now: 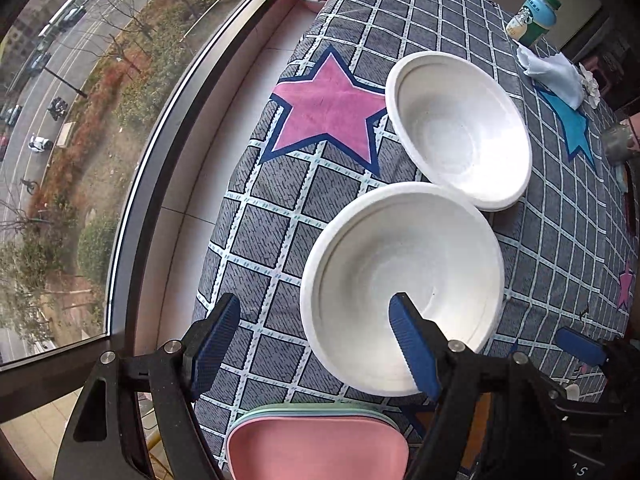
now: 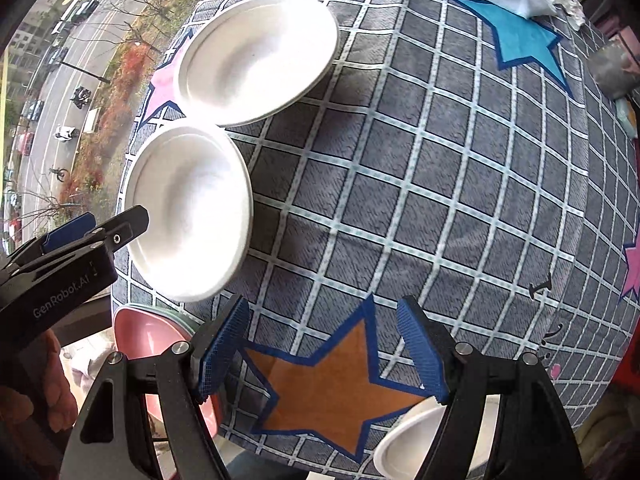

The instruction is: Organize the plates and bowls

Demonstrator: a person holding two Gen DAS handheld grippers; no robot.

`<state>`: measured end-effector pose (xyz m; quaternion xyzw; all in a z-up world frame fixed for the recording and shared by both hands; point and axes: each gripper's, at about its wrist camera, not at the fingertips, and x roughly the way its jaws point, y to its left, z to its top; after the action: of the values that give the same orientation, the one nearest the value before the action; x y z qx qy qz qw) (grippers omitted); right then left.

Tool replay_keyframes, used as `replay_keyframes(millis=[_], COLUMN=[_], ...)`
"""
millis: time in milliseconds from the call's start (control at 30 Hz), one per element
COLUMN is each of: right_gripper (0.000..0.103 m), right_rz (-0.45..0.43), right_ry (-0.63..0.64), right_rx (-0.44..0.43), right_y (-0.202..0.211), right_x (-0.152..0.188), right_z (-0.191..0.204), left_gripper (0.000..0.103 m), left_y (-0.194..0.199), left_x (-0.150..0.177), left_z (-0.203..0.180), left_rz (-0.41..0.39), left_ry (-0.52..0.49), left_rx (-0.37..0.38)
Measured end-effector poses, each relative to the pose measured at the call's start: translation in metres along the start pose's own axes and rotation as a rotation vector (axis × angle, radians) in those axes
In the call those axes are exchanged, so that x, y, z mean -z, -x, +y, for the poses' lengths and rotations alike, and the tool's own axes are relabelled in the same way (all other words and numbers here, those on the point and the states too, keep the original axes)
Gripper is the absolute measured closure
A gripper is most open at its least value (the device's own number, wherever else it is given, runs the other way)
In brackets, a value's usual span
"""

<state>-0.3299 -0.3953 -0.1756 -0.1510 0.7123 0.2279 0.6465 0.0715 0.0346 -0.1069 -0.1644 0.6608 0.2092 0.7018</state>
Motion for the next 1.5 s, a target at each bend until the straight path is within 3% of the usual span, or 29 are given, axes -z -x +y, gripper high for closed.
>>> replay_keyframes(millis=[367, 467, 533, 567, 667, 767, 1000, 1500], right_gripper=[0.026, 0.029, 0.048, 0.053, 0.069, 0.076, 0.076, 0.076], right_rz=[0.025, 0.033, 0.041, 0.048, 0.061, 0.06, 0.082, 0.089], right_ry=[0.0, 0.0, -0.001, -0.008, -0.036, -0.009, -0.028, -0.207], right_rx=[-0.006, -0.02, -0.03, -0.051, -0.112, -0.084, -0.054, -0.053], right_y=[-0.045, -0.05, -0.054, -0.064, -0.067, -0.062, -0.044, -0.048], right_x=[-0.037, -0.035, -0.037, -0.044, -0.044, -0.038, -0.008, 0.003], right_z=[0.023, 0.03, 0.034, 0.041, 0.04, 0.032, -0.022, -0.1], left_gripper=[0.024, 0.053, 0.068, 0.07, 0.07, 0.07, 0.07, 0.068], left_y=[-0.036, -0.045, -0.049, -0.048, -0.045, -0.042, -0.039, -0.042], left_x=[-0.021, -0.021, -0.018, -0.016, -0.013, -0.009, 0.003, 0.005], left_z=[0.002, 0.0, -0.003, -0.007, -0.02, -0.033, -0.084, -0.191], left_rz=[0.042, 0.08, 0.091, 0.087, 0.082, 0.098, 0.122, 0.149], left_ry=[-0.043, -0.047, -0.057, -0.07, -0.11, -0.137, -0.205, -0.31], left_rx=[-0.018, -0.013, 0.008, 0.008, -0.009, 0.009, 0.047, 0.048])
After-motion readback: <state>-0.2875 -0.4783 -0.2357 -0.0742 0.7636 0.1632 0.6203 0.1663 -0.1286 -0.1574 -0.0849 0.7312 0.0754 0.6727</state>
